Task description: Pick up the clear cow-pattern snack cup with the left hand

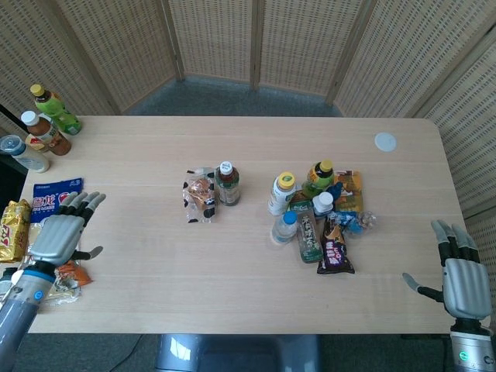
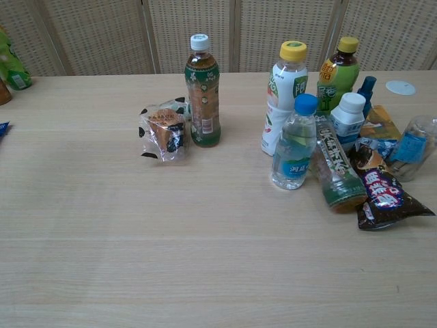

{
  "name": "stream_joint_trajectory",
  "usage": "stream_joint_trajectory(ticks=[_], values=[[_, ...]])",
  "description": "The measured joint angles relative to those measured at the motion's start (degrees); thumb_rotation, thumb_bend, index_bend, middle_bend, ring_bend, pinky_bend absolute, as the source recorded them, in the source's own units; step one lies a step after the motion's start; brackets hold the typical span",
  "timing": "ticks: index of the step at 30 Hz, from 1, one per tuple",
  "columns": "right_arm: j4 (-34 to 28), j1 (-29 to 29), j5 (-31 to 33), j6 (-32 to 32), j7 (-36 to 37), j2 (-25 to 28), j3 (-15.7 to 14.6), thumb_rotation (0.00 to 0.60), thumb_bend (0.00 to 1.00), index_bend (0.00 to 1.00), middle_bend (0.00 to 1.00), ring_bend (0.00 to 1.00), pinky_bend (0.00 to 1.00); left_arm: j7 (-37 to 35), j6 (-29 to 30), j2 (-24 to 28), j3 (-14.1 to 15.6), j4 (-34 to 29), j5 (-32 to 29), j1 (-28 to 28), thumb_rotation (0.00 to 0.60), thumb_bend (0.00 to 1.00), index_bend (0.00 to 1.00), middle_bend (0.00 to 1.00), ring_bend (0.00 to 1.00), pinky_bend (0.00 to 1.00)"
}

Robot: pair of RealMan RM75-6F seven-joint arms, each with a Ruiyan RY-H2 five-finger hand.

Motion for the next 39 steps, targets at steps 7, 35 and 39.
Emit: stream_joint_trajectory(ticks=[7, 35, 39], values=[[0.34, -0.56, 0.25, 0.18, 0.61, 0.21, -0.14, 0.520, 0.15, 0.00, 0.00, 0.00, 0.00, 2.74, -6.54, -7.56, -2.63, 6.94, -4.49, -7.59, 0.600, 0.24, 0.00, 0.00, 0.00, 0.00], [0.38, -5.63, 2.87, 4.85, 2.97, 3.52, 0.23, 0.523, 0.15, 0.00, 0.00, 0.00, 0.00, 8.46, -23.76, -37.95, -6.11, 43.28, -17.03, -31.93, 0.600, 0.24, 0.00, 0.00, 0.00, 0.00], [-0.04, -6.34, 2.66, 5.70, 2.96, 4.02, 0.17, 0.522, 0.15, 0.00, 0.00, 0.00, 0.00, 9.02, -24.55, -40.98, -6.09, 47.66, -18.14, -33.60, 0.600, 0.24, 0.02, 0.01, 0.00, 0.00]])
